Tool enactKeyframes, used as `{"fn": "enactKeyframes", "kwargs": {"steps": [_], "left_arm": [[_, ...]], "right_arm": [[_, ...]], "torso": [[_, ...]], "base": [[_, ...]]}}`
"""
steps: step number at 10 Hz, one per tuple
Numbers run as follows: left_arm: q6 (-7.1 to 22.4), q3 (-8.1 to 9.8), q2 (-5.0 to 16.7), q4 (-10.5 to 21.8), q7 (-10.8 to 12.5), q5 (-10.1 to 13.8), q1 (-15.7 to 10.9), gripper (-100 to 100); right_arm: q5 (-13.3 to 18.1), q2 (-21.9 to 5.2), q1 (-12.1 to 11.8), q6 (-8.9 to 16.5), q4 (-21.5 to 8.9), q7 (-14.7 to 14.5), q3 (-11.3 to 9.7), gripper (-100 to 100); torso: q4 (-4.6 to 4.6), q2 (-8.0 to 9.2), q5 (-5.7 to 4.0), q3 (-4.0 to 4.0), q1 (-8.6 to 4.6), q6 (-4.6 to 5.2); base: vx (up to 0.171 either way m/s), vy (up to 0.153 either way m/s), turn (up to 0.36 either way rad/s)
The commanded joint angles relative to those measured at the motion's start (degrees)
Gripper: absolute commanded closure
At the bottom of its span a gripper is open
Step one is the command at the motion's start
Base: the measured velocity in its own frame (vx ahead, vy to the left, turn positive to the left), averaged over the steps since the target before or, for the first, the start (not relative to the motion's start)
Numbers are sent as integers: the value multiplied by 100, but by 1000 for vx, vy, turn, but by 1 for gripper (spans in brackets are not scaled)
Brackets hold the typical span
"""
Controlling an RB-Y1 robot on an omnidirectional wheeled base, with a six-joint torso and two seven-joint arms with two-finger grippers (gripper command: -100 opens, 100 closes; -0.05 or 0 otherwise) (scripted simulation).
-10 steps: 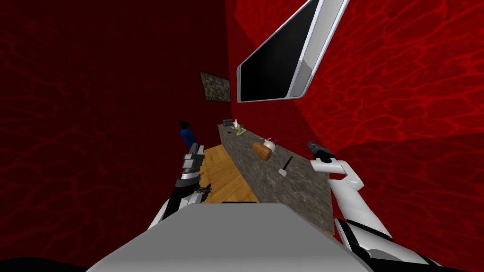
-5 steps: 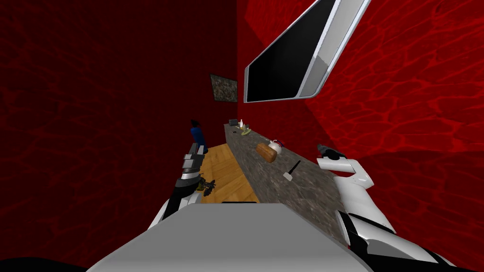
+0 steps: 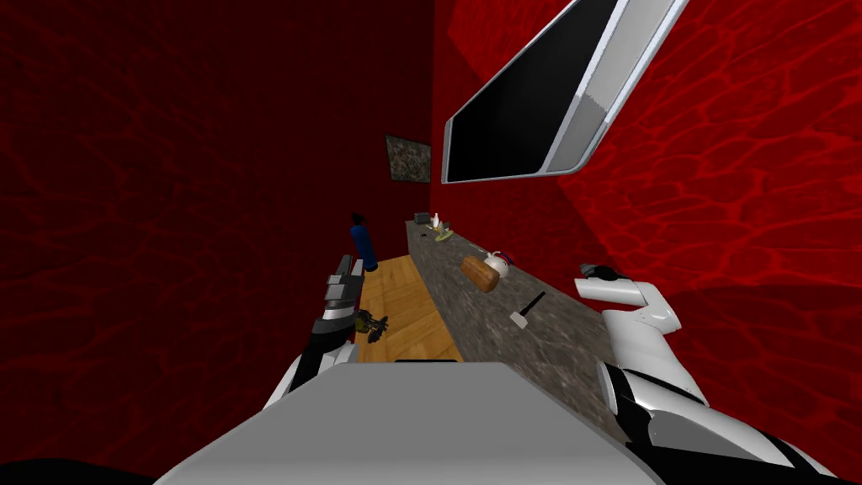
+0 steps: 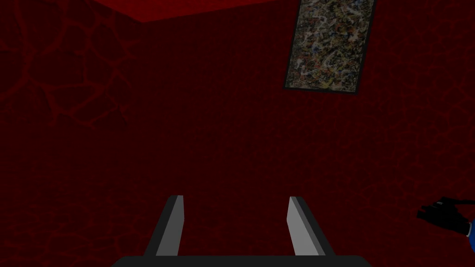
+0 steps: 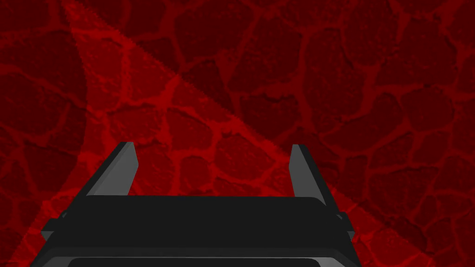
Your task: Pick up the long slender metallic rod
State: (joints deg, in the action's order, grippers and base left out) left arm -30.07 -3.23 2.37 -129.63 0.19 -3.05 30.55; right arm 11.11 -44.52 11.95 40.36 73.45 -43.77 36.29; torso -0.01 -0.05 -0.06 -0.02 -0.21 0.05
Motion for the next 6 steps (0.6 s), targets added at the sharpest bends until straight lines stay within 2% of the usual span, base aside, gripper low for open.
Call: {"fn": "enactKeyframes", "kwargs": {"steps": [1, 2, 3, 4, 5, 6], "left_arm": [[0, 0, 0, 0, 0, 0, 0, 0], [0, 1, 0, 0, 0, 0, 1, 0], [0, 1, 0, 0, 0, 0, 2, 0], [0, 0, 0, 0, 0, 0, 0, 0], [0, 1, 0, 0, 0, 0, 1, 0], [0, 0, 0, 0, 0, 0, 0, 0]], "right_arm": [[24, -28, 71, 286, -147, -116, 104, -100], [24, -28, 71, 363, -147, -116, 104, -100], [42, -141, 242, 604, -396, -322, 327, -100], [42, -141, 242, 755, -514, -322, 327, -100], [59, -243, 407, 920, -692, -519, 549, -100], [59, -243, 407, 1065, -879, -519, 549, -100]], "torso": [[0, 0, 0, 0, 0, 0], [0, 1, -1, 1, -2, 7], [0, 0, -2, 0, 1, 11], [1, 2, 1, 1, 2, 3], [0, 3, -3, 2, -1, 7], [1, 3, -1, 2, -4, 1]], "base": [[-22, -34, 195], [-9, -18, -20], [-25, -15, 206], [-25, -29, 193], [-32, -38, 313], [-26, -40, 160]]}}
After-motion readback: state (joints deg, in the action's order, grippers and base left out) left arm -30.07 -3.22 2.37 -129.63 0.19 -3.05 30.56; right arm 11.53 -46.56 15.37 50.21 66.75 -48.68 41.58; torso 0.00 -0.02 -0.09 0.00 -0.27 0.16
